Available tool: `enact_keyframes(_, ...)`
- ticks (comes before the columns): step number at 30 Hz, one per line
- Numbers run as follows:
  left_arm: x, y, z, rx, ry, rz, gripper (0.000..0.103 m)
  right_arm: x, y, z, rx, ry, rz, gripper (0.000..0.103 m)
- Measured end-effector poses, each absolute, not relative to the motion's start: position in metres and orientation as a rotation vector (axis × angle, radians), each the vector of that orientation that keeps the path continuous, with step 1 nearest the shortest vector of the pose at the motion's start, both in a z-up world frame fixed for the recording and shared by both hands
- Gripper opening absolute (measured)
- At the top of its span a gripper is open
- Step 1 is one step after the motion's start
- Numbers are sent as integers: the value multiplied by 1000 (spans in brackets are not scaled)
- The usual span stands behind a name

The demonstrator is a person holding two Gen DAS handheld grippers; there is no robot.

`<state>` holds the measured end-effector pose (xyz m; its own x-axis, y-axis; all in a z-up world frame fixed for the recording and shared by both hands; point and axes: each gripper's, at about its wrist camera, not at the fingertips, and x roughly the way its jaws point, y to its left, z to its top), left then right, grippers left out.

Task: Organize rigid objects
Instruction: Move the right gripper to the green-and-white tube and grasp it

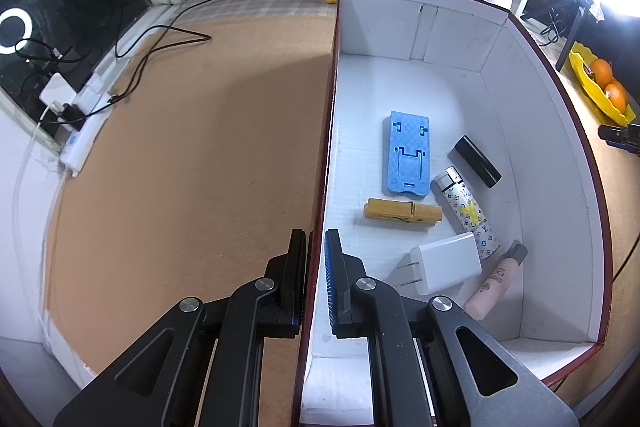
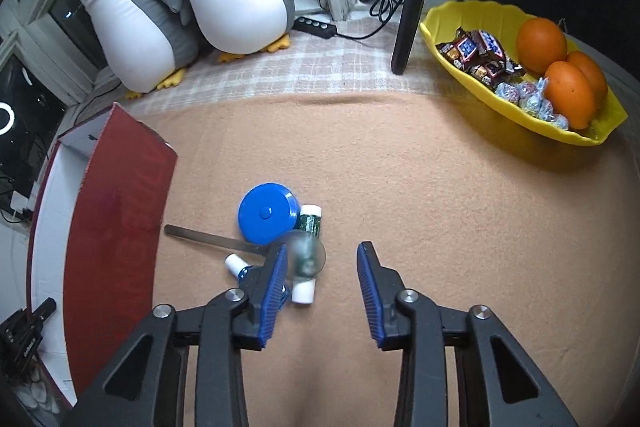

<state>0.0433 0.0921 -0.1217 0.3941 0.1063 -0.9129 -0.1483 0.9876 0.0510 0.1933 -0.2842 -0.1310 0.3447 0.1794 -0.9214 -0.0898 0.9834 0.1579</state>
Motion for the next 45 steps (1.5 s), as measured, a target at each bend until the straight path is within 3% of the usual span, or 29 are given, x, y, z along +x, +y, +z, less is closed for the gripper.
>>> enact_keyframes(8, 45, 90, -122, -32, 1166, 180, 8, 221, -286, -149, 91, 1252, 179, 25)
enact_keyframes(23, 45, 88, -122, -27, 1176, 198, 8, 232, -275, -168, 78, 1313, 228, 25)
enact_keyframes(40, 45, 89, -122, -33, 1172, 188, 8, 210, -250, -176, -130, 1351, 246, 25)
enact_keyframes(45, 45, 90, -122, -35, 1170, 186, 8, 205, -249, -178, -159, 1346, 225, 17)
